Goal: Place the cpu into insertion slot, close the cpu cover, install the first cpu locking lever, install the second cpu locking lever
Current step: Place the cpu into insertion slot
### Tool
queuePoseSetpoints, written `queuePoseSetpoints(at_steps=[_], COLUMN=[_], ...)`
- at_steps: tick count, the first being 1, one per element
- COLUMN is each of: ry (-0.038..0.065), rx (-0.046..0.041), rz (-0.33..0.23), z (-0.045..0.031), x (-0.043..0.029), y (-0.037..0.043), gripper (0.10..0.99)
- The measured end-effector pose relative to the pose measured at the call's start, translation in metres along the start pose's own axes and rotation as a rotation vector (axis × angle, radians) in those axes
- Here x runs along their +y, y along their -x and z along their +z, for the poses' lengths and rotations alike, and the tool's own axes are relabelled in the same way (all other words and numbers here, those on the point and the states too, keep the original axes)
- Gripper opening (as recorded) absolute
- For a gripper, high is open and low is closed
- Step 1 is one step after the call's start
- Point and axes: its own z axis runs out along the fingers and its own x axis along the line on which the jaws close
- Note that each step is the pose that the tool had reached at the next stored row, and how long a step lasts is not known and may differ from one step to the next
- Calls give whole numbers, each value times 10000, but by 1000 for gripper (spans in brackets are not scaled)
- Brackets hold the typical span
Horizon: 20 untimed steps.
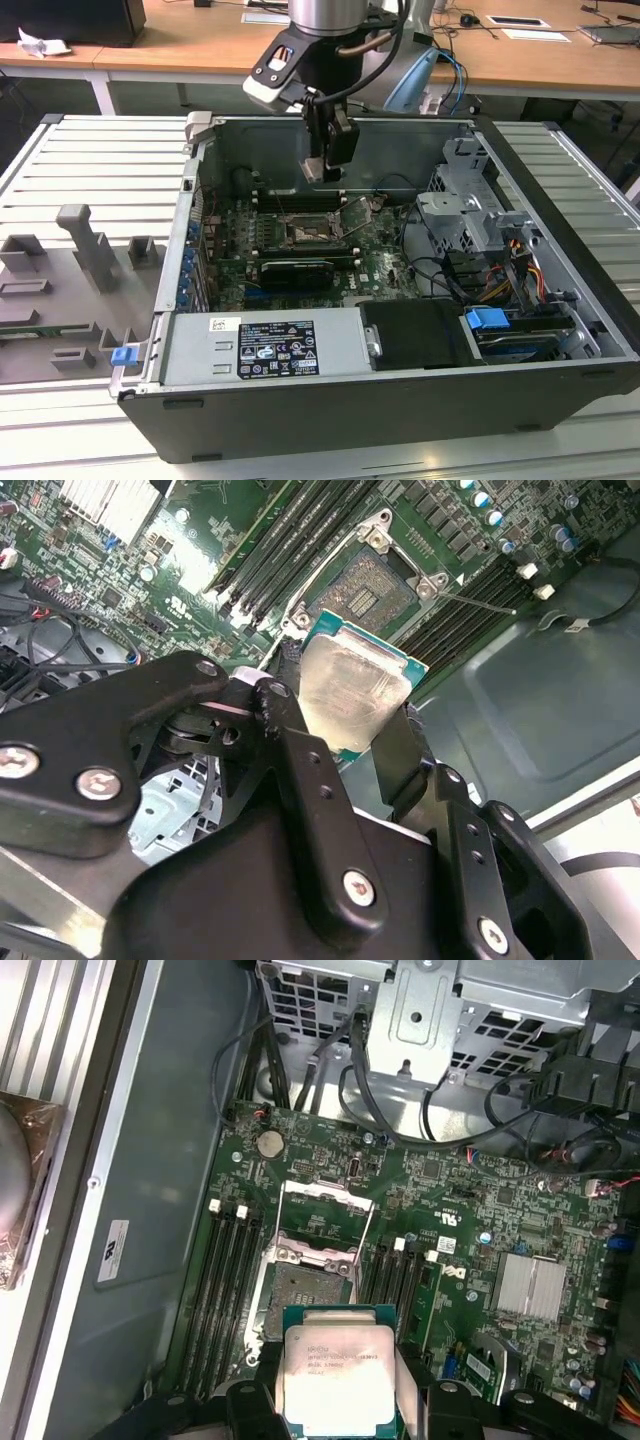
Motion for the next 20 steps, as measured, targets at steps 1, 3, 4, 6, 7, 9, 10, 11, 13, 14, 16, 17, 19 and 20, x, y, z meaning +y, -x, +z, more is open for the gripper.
queuePoseSetpoints(at_steps=[1,3,4,6,7,9,10,11,13,14,16,17,19,20], ry=[0,0,2,11,18,30,30,30,31,31,32,32,33,33], rx=[0,-5,-9,-32,-57,-95,-98,-100,-101,-102,-104,-104,-105,-107], rz=[0,43,94,415,736,1244,1287,1307,1322,1334,1350,1361,1378,1396], z=[3,6,7,10,13,21,23,28,41,49,56,60,66,73], x=[0,-1,0,-1,-1,-2,-1,-2,-3,-4,-4,-5,-5,-5], y=[0,0,1,0,1,1,1,1,1,1,1,2,2,2], gripper=[529,529,529,529,529,529,529,529,529,529,529,529,529,529])
